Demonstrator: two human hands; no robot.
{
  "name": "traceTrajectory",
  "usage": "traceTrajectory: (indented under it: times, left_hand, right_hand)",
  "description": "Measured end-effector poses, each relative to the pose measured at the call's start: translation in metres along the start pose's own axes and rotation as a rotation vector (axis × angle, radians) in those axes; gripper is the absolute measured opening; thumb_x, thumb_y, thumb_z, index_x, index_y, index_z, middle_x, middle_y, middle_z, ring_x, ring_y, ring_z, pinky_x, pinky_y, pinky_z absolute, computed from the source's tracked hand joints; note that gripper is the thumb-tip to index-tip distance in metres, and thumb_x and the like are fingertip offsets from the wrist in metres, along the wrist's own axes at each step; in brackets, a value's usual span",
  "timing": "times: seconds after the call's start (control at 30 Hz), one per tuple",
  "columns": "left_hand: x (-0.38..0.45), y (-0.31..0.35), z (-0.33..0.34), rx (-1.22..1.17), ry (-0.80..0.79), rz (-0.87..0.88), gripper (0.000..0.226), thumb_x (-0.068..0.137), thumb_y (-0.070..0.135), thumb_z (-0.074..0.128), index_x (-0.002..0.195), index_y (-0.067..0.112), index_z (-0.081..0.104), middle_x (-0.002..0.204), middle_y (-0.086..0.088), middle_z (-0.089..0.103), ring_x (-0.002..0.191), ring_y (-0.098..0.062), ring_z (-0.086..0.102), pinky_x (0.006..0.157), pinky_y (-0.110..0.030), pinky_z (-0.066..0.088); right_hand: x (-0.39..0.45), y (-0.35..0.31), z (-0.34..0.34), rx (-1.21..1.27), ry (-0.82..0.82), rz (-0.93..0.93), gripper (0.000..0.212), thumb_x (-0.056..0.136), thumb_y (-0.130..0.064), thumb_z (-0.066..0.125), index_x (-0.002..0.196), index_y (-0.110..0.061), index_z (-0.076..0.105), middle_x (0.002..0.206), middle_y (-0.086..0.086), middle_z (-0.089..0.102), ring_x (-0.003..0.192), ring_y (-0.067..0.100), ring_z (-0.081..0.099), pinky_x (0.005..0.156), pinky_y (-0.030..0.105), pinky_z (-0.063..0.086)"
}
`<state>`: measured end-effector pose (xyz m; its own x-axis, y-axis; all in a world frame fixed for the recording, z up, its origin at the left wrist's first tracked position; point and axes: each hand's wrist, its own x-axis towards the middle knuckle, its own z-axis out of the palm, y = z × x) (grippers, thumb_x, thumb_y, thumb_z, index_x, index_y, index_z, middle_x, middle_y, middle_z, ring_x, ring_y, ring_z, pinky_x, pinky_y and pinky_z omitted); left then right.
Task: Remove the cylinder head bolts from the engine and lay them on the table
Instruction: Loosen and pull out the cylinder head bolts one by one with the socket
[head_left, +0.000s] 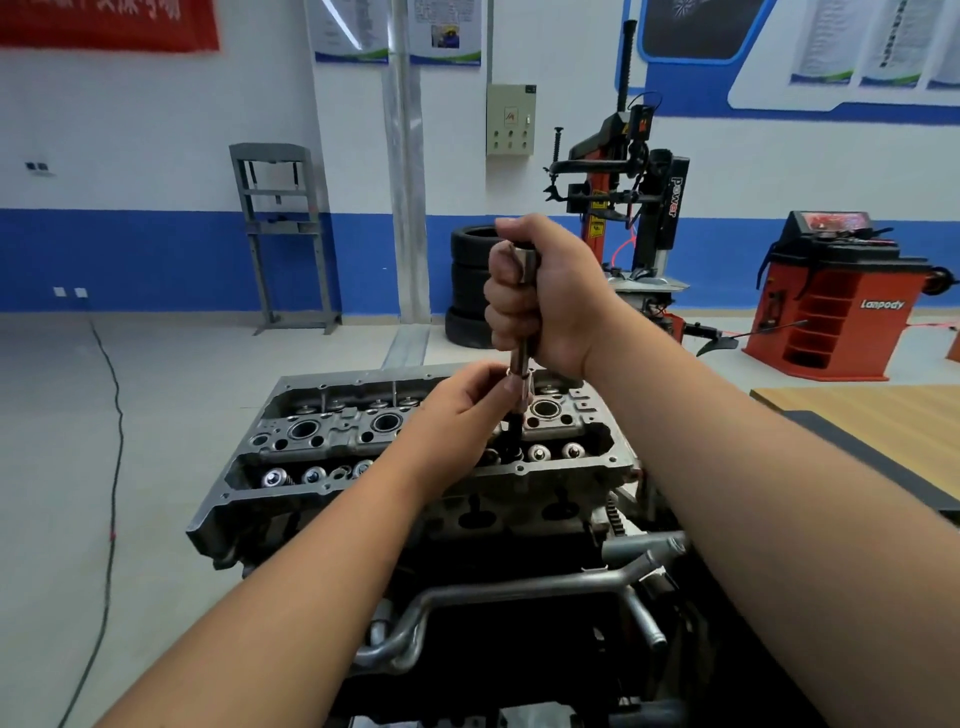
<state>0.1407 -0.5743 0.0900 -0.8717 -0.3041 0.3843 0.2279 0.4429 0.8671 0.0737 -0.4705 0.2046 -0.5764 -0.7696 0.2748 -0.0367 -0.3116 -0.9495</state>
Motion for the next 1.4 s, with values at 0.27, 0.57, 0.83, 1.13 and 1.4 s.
traceTrajectory:
  times: [0.27, 0.57, 0.83, 1.13, 1.4]
  left_hand:
    - [-0.001, 0.005, 0.0, 0.075, 0.012, 0.021, 0.018, 0.088, 0.064, 0.05, 0.093, 0.056, 0.065, 0.087, 0.022, 0.072, 0.074, 0.004, 0.062, 0.07, -0.039, 0.053]
    - [0.001, -0.001, -0.001, 0.006, -0.024, -0.008, 0.021, 0.098, 0.055, 0.045, 0.105, 0.057, 0.065, 0.109, 0.017, 0.075, 0.104, -0.003, 0.071, 0.088, -0.037, 0.05]
    - [0.004, -0.001, -0.002, 0.069, 0.045, 0.055, 0.013, 0.093, 0.034, 0.056, 0.08, 0.038, 0.059, 0.071, 0.027, 0.066, 0.06, 0.008, 0.056, 0.055, -0.01, 0.044]
    - [0.003, -0.001, 0.0, -0.021, -0.014, 0.03, 0.024, 0.1, 0.05, 0.047, 0.107, 0.042, 0.068, 0.103, 0.011, 0.075, 0.104, -0.017, 0.071, 0.083, -0.036, 0.049]
    - [0.005, -0.001, 0.0, 0.038, 0.099, 0.036, 0.007, 0.098, 0.038, 0.063, 0.105, 0.035, 0.064, 0.089, 0.019, 0.071, 0.071, 0.003, 0.061, 0.073, -0.036, 0.055]
  right_hand:
    - [-0.005, 0.027, 0.03, -0.211, 0.442, -0.308, 0.029, 0.098, -0.032, 0.052, 0.074, -0.016, 0.048, 0.053, -0.011, 0.045, 0.046, 0.005, 0.04, 0.045, 0.018, 0.036]
    - [0.006, -0.005, -0.002, -0.044, -0.101, 0.046, 0.042, 0.094, -0.029, 0.039, 0.053, -0.02, 0.04, 0.048, -0.004, 0.023, 0.047, 0.016, 0.016, 0.054, 0.032, 0.013]
    - [-0.005, 0.032, 0.038, -0.258, 0.525, -0.398, 0.033, 0.1, -0.028, 0.042, 0.069, -0.017, 0.048, 0.048, -0.016, 0.045, 0.043, 0.0, 0.041, 0.048, 0.018, 0.037]
    - [0.0, 0.006, -0.007, 0.062, -0.044, -0.032, 0.042, 0.093, -0.035, 0.049, 0.054, -0.02, 0.041, 0.046, -0.005, 0.026, 0.045, 0.014, 0.018, 0.048, 0.027, 0.016]
    - [-0.004, 0.037, 0.034, -0.16, 0.476, -0.447, 0.03, 0.096, -0.04, 0.047, 0.074, -0.019, 0.05, 0.053, -0.014, 0.044, 0.051, 0.005, 0.041, 0.052, 0.021, 0.038]
